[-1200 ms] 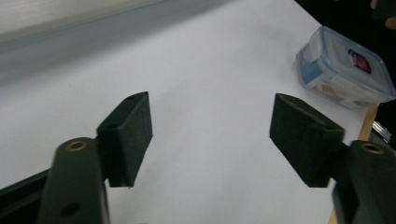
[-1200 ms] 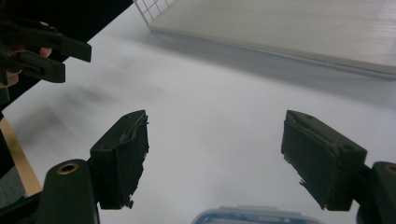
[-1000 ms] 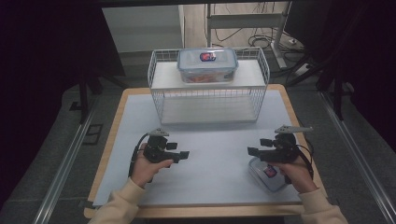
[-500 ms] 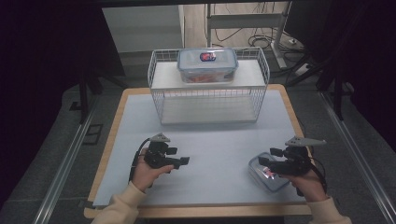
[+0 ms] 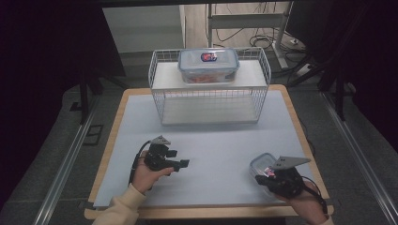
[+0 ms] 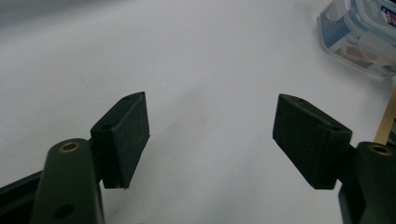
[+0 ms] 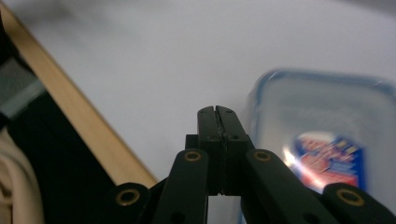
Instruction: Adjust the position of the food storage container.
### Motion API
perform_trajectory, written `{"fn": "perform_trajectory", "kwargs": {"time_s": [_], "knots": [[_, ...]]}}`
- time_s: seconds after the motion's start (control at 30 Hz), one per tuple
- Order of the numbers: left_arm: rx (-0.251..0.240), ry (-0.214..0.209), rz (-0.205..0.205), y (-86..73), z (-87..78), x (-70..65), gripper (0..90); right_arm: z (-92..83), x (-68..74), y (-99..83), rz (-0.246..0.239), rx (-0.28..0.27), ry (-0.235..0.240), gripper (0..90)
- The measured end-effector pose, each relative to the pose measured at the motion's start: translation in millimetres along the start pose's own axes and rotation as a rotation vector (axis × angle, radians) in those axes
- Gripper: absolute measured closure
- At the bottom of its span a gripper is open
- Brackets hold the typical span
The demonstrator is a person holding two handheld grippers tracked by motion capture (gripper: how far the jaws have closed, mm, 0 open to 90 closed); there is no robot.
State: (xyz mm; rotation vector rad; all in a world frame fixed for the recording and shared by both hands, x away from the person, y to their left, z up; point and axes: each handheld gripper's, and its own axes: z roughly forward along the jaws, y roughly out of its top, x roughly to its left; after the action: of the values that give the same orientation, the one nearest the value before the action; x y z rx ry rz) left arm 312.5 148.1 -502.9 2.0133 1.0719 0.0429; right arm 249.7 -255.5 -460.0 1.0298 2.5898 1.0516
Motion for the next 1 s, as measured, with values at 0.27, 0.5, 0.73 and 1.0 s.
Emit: {"fn": "perform_trajectory", "kwargs": {"time_s": [0.27,0.5,0.73,1.0], "knots": [[0.005,0.001,-0.002,-0.1,1.3,0.1,28.0,2.6,10.8,-28.0,-0.035,0.094,-0.024,89.8],[0.010,0.003,-0.005,-0.1,2.1,0.2,28.2,-2.9,-5.1,-40.0,0.002,0.109,-0.065,89.9],[0.013,0.004,-0.008,-0.5,3.2,1.3,28.3,-8.0,-21.0,-45.3,0.035,0.107,-0.114,89.9],[0.008,0.000,-0.018,-0.4,3.3,1.6,28.3,-12.1,-38.5,-50.7,0.067,0.091,-0.164,89.8]]}}
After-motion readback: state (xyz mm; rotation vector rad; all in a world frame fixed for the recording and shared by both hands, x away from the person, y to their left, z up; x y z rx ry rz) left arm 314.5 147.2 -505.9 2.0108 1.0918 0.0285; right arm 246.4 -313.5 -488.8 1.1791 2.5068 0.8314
